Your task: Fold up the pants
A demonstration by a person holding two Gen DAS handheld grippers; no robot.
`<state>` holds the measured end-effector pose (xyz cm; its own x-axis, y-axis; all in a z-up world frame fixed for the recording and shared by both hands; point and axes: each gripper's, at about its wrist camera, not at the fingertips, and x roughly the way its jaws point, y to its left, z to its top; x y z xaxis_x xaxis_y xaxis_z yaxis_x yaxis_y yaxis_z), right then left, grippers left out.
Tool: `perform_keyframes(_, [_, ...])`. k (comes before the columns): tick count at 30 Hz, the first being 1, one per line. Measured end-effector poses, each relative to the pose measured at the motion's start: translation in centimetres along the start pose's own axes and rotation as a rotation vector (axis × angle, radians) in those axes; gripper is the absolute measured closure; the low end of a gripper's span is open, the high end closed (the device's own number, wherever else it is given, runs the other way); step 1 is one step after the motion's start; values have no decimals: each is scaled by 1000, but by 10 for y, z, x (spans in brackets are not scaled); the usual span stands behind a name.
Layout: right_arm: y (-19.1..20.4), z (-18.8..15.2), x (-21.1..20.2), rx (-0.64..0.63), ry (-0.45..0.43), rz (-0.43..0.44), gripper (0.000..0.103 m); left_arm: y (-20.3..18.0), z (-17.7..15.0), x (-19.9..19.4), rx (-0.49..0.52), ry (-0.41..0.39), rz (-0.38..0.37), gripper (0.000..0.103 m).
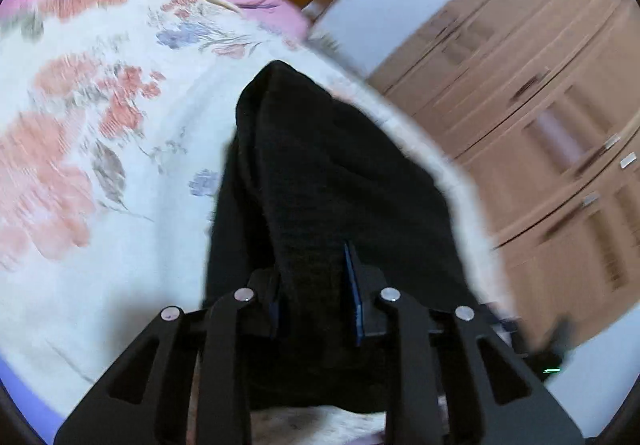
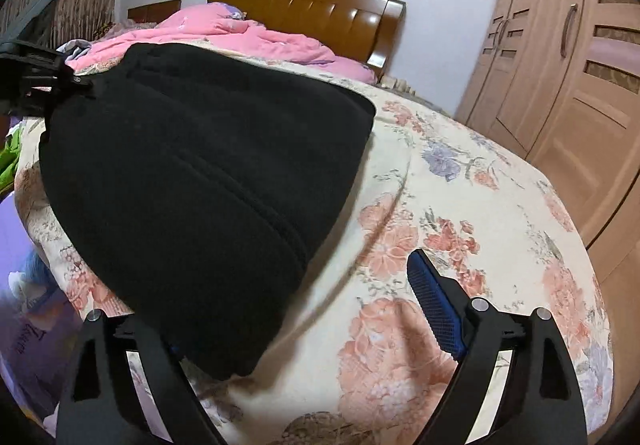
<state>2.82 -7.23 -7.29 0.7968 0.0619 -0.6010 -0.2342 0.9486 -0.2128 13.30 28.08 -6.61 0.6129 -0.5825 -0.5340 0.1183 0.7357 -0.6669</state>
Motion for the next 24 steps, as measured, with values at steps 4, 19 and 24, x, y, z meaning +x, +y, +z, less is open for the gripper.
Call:
perform_keyframes(4, [-2,7,-15,35,-70,27,19,-34,5,-8,116,-22,51,79])
perform_keyframes(19, [-18,-25,-35,-23,17,238,15,-37,-1,-23,87,-117,298,26])
perform_keyframes(24, [-46,-27,-64,50,-54,459,14,-111,-12,-57,283,-246,270,12])
